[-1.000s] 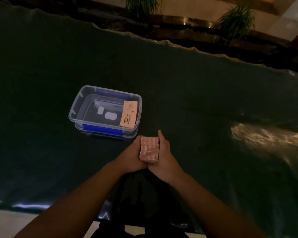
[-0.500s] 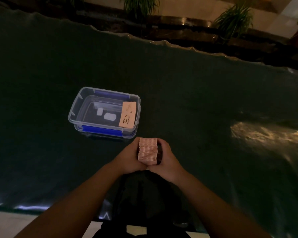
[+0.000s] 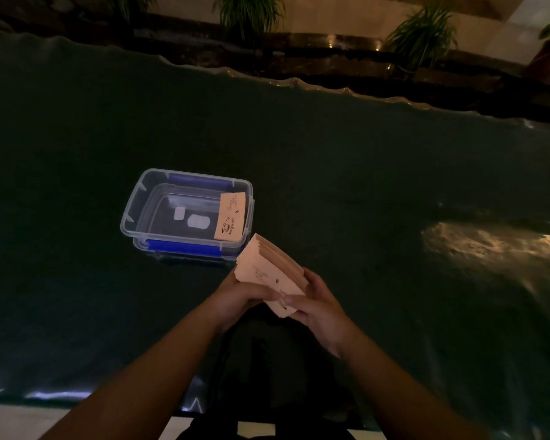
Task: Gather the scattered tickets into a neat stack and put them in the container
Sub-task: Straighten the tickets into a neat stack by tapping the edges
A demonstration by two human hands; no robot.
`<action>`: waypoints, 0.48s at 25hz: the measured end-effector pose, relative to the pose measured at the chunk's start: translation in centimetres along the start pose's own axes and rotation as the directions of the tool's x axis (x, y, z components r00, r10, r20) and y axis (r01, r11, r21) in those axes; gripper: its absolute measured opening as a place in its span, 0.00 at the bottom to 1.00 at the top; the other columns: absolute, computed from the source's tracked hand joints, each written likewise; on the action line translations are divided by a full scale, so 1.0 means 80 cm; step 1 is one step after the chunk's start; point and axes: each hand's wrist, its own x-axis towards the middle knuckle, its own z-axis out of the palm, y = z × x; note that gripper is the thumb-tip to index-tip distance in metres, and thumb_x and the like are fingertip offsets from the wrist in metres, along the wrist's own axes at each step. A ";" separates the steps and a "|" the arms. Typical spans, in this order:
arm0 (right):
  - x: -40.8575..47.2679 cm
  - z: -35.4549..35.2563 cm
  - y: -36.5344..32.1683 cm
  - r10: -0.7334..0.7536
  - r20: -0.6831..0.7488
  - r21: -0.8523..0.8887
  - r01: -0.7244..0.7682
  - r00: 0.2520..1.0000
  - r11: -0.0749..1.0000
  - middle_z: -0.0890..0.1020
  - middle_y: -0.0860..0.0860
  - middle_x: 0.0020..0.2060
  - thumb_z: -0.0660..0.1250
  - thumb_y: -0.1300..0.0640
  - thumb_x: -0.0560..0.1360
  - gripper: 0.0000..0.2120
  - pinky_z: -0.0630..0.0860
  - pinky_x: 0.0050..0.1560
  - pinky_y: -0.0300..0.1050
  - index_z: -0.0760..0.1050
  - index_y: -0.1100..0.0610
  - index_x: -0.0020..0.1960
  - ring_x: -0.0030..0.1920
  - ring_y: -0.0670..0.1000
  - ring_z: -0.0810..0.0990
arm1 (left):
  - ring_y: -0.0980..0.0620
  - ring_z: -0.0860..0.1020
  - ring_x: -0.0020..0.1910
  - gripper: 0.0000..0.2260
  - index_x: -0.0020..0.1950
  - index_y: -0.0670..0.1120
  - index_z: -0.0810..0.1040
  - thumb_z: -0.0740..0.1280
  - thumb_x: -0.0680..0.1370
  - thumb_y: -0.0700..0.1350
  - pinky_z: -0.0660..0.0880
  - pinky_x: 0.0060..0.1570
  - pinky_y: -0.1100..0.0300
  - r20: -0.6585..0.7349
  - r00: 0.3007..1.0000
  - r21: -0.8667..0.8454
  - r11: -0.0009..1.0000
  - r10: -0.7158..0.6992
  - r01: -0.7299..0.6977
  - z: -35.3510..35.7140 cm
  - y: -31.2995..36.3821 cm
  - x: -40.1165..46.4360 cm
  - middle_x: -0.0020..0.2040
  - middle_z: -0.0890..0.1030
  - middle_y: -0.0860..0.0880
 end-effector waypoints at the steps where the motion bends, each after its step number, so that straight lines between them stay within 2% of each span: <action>1: 0.000 0.002 0.001 -0.007 0.013 0.071 0.006 1.000 0.997 0.86 0.53 0.64 0.81 0.65 0.68 0.38 0.81 0.65 0.61 0.69 0.51 0.74 0.64 0.56 0.85 | 0.41 0.82 0.64 0.34 0.70 0.45 0.76 0.80 0.65 0.37 0.81 0.61 0.44 0.034 0.999 -0.043 0.999 -0.010 0.011 0.003 0.000 0.000 0.62 0.85 0.41; 3: 0.000 0.003 -0.002 -0.035 0.009 0.122 0.034 0.999 0.992 0.87 0.54 0.61 0.80 0.65 0.67 0.36 0.82 0.64 0.60 0.72 0.52 0.71 0.63 0.57 0.85 | 0.41 0.82 0.65 0.32 0.71 0.44 0.75 0.78 0.68 0.36 0.81 0.60 0.46 0.080 0.997 -0.100 0.995 -0.006 0.014 0.004 0.002 0.001 0.64 0.84 0.39; 6: 0.000 -0.009 -0.008 -0.077 -0.066 0.035 0.080 0.995 0.996 0.88 0.52 0.59 0.80 0.65 0.67 0.34 0.83 0.62 0.58 0.74 0.53 0.69 0.61 0.55 0.86 | 0.39 0.80 0.66 0.37 0.74 0.50 0.71 0.77 0.68 0.34 0.82 0.59 0.45 0.079 0.997 -0.139 0.990 -0.019 0.030 -0.006 0.008 0.006 0.68 0.80 0.38; 7: 0.000 -0.016 -0.009 -0.098 -0.078 -0.024 0.096 0.992 0.995 0.88 0.51 0.58 0.80 0.67 0.68 0.34 0.84 0.61 0.55 0.74 0.53 0.70 0.60 0.53 0.87 | 0.40 0.80 0.66 0.39 0.74 0.53 0.69 0.78 0.67 0.35 0.82 0.58 0.46 0.067 0.998 -0.071 0.997 -0.007 0.012 -0.011 0.010 0.007 0.68 0.79 0.41; 9: 0.001 -0.029 -0.007 -0.146 -0.079 -0.153 0.133 0.986 0.979 0.87 0.52 0.59 0.78 0.73 0.69 0.34 0.84 0.58 0.49 0.73 0.55 0.70 0.60 0.51 0.86 | 0.47 0.80 0.66 0.40 0.71 0.61 0.70 0.82 0.63 0.42 0.82 0.58 0.48 0.055 0.998 0.215 0.976 0.029 -0.040 -0.019 0.013 0.011 0.67 0.80 0.48; 10: 0.002 -0.035 -0.006 -0.167 -0.076 -0.213 0.148 0.983 0.966 0.86 0.53 0.60 0.78 0.74 0.69 0.34 0.83 0.58 0.48 0.73 0.54 0.69 0.60 0.50 0.86 | 0.51 0.81 0.64 0.40 0.68 0.64 0.70 0.83 0.61 0.46 0.81 0.60 0.50 0.045 0.998 0.354 0.934 0.042 -0.055 -0.021 0.013 0.014 0.66 0.81 0.52; 12: 0.002 -0.041 -0.004 -0.212 -0.065 -0.317 0.182 0.975 0.931 0.85 0.52 0.61 0.78 0.75 0.67 0.37 0.82 0.57 0.45 0.72 0.51 0.68 0.61 0.48 0.85 | 0.60 0.79 0.62 0.39 0.63 0.70 0.69 0.84 0.59 0.50 0.78 0.63 0.52 0.016 0.997 0.527 0.847 0.074 -0.071 -0.021 0.010 0.022 0.64 0.80 0.57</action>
